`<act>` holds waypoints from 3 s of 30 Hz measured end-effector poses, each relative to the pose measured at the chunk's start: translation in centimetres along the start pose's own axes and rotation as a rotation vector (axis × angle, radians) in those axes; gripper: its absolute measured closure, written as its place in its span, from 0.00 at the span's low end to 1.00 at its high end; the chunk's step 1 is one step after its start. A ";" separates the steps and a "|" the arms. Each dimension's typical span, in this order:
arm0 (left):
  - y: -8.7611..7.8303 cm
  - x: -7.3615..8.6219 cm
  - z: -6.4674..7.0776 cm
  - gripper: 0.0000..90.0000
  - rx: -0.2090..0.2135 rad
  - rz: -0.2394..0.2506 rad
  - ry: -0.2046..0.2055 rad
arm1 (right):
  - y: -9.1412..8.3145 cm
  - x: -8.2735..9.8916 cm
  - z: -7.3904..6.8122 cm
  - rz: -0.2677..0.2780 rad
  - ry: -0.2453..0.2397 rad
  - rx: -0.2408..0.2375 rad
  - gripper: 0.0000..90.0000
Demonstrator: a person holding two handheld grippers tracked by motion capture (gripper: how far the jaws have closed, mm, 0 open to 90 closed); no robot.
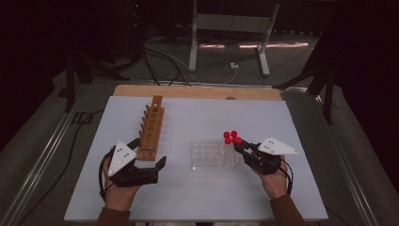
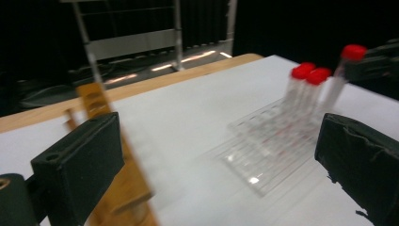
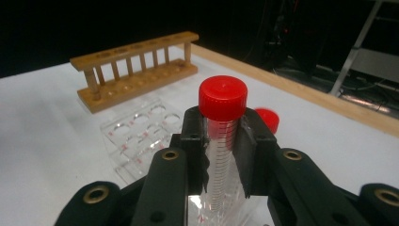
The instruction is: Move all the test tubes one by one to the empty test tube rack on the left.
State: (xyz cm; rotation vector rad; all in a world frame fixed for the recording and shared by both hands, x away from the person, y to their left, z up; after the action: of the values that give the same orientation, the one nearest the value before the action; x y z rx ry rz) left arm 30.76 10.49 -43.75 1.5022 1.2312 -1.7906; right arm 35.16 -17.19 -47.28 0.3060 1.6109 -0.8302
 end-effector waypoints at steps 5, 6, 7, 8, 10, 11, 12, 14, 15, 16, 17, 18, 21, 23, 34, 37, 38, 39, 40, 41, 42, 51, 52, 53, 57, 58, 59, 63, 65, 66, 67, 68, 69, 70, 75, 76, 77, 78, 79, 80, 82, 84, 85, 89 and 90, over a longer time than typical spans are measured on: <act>1.3 -2.5 2.3 0.03 0.058 0.024 0.004 | -0.4 -1.0 -0.4 0.024 -0.011 -0.003 0.82; 1.3 -2.5 2.3 0.03 0.058 0.024 0.004 | -0.4 -1.1 -0.4 0.024 -0.012 -0.002 0.82; 1.5 -2.9 2.7 0.04 0.069 0.028 0.005 | -0.4 -1.3 -0.5 0.027 -0.014 -0.002 0.82; 1.8 -3.2 3.1 0.04 0.081 0.032 0.004 | -0.4 -1.5 -0.6 0.028 -0.018 -0.002 0.82; 2.3 -3.8 3.9 0.04 0.098 0.035 0.010 | -0.5 -1.9 -0.9 0.031 -0.021 -0.006 0.82; 2.6 -4.1 4.3 0.04 0.109 0.035 0.012 | -0.5 -2.1 -1.0 0.034 -0.018 -0.009 0.82; 2.9 -4.3 4.7 0.04 0.116 0.035 0.017 | -0.5 -2.3 -1.1 0.036 -0.021 -0.007 0.82; 3.5 -4.7 5.5 0.04 0.132 0.032 0.023 | -0.5 -2.5 -1.2 0.039 -0.024 -0.011 0.82; 4.0 -4.9 6.0 0.05 0.145 0.027 0.026 | -0.5 -3.0 -1.6 0.043 -0.028 -0.020 0.82; 4.2 -5.0 6.4 0.05 0.154 0.023 0.025 | -0.4 -3.1 -1.7 0.041 -0.030 -0.024 0.82; 4.2 -5.0 6.4 0.06 0.154 0.023 0.025 | -0.3 -3.3 -1.9 0.041 -0.031 -0.033 0.82; 4.4 -5.1 6.7 0.06 0.160 0.023 0.028 | -0.2 -3.4 -2.1 0.040 -0.032 -0.040 0.82; 5.0 -5.4 7.7 0.07 0.181 0.019 0.035 | 0.3 -3.7 -2.7 0.041 -0.032 -0.059 0.82; 5.4 -5.6 8.3 0.07 0.195 0.018 0.036 | 0.5 -3.8 -3.0 0.040 -0.033 -0.067 0.82; 7.1 -5.9 9.8 0.21 0.206 -0.011 0.036 | 2.2 -4.4 -5.2 0.029 -0.040 -0.123 0.82; 7.4 -5.8 10.0 0.25 0.219 -0.019 0.036 | 2.5 -4.4 -5.5 0.026 -0.041 -0.131 0.82; 7.4 -5.8 10.1 0.28 0.226 -0.016 0.035 | 2.9 -4.5 -5.8 0.024 -0.044 -0.140 0.82; 7.4 -5.8 10.1 0.30 0.226 -0.016 0.035 | 3.0 -4.5 -5.9 0.022 -0.043 -0.142 0.82; 7.4 -5.9 10.1 0.33 0.231 -0.015 0.037 | 3.1 -4.6 -6.1 0.022 -0.047 -0.146 0.82; 7.4 -5.8 10.2 0.37 0.243 -0.013 0.041 | 3.3 -4.6 -6.3 0.021 -0.050 -0.149 0.82; 7.4 -5.8 10.2 0.41 0.243 -0.013 0.041 | 3.4 -4.7 -6.5 0.021 -0.052 -0.153 0.82; 7.2 -5.5 10.1 0.74 0.278 -0.034 0.041 | 4.2 -5.1 -7.6 0.021 -0.073 -0.170 0.82; 7.2 -5.4 10.0 0.76 0.273 -0.034 0.039 | 4.2 -5.1 -7.6 0.020 -0.073 -0.170 0.82; 7.2 -5.4 10.0 0.78 0.273 -0.034 0.039 | 4.2 -5.1 -7.6 0.020 -0.073 -0.170 0.82; 7.2 -5.4 9.9 0.79 0.267 -0.037 0.037 | 4.4 -5.0 -7.6 0.020 -0.070 -0.172 0.82; 7.2 -5.4 9.9 0.78 0.265 -0.038 0.039 | 4.4 -5.0 -7.6 0.020 -0.069 -0.173 0.82; 7.3 -5.3 9.9 0.78 0.263 -0.042 0.039 | 4.4 -5.0 -7.6 0.020 -0.067 -0.173 0.82; 7.4 -5.2 9.9 0.78 0.264 -0.046 0.033 | 4.5 -4.9 -7.6 0.015 -0.065 -0.173 0.82; 7.4 -5.2 9.9 0.79 0.262 -0.049 0.037 | 4.5 -4.8 -7.6 0.014 -0.064 -0.173 0.82; 7.4 -5.1 9.8 0.79 0.260 -0.050 0.040 | 4.6 -4.8 -7.6 0.013 -0.063 -0.175 0.82; 7.4 -5.1 9.8 0.79 0.257 -0.052 0.040 | 4.6 -4.8 -7.6 0.013 -0.060 -0.175 0.82; 7.4 -5.1 9.8 0.79 0.253 -0.052 0.041 | 4.6 -4.8 -7.6 0.013 -0.060 -0.175 0.82; 7.4 -5.1 9.8 0.80 0.251 -0.050 0.042 | 4.7 -4.8 -7.6 0.017 -0.054 -0.179 0.82; 7.4 -5.2 9.8 0.80 0.251 -0.050 0.042 | 4.7 -4.8 -7.6 0.018 -0.053 -0.181 0.81; 7.3 -5.3 9.4 0.80 0.243 -0.042 0.033 | 4.7 -4.7 -7.6 0.018 -0.043 -0.183 0.69; 7.3 -5.4 9.2 0.80 0.236 -0.040 0.031 | 4.8 -4.7 -7.5 0.016 -0.041 -0.178 0.65; 7.3 -5.4 9.0 0.80 0.231 -0.038 0.028 | 4.7 -4.6 -7.5 0.016 -0.037 -0.175 0.60; 7.2 -5.5 8.8 0.80 0.229 -0.034 0.023 | 4.7 -4.6 -7.5 0.016 -0.037 -0.175 0.60; 7.2 -5.6 8.6 0.80 0.226 -0.033 0.021 | 4.7 -4.6 -7.4 0.016 -0.029 -0.174 0.55; 7.1 -5.6 8.4 0.80 0.222 -0.031 0.017 | 4.7 -4.6 -7.2 0.015 -0.017 -0.172 0.49; 7.0 -5.7 7.9 0.80 0.214 -0.029 0.014 | 4.4 -4.4 -6.8 0.015 0.000 -0.159 0.35; 6.8 -5.8 7.4 0.80 0.205 -0.024 0.010 | 4.1 -4.3 -6.3 0.014 0.013 -0.149 0.25; 6.8 -5.9 7.3 0.80 0.202 -0.021 0.005 | 4.0 -4.3 -6.2 0.016 0.016 -0.145 0.22; 6.5 -6.1 6.3 0.80 0.184 -0.007 -0.008 | 3.2 -4.0 -5.1 0.024 0.040 -0.128 0.14; 6.4 -6.1 6.1 0.80 0.182 -0.004 -0.011 | 3.1 -3.9 -4.8 0.027 0.043 -0.124 0.11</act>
State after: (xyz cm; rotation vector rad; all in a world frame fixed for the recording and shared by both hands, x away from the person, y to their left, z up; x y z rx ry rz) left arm 34.66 1.15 -40.11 1.5861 1.0915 -1.9557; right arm 34.35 -10.80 -44.60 0.2588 1.6873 -0.7038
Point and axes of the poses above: each handheld gripper's, and its own axes: y roughly forward along the jaws, x roughly out of its underside, z roughly to its right, the point moved 10 cm from there along y, roughly forward along the jaws, and after that the axes turned 5 degrees about -x, right-handed, at the moved point
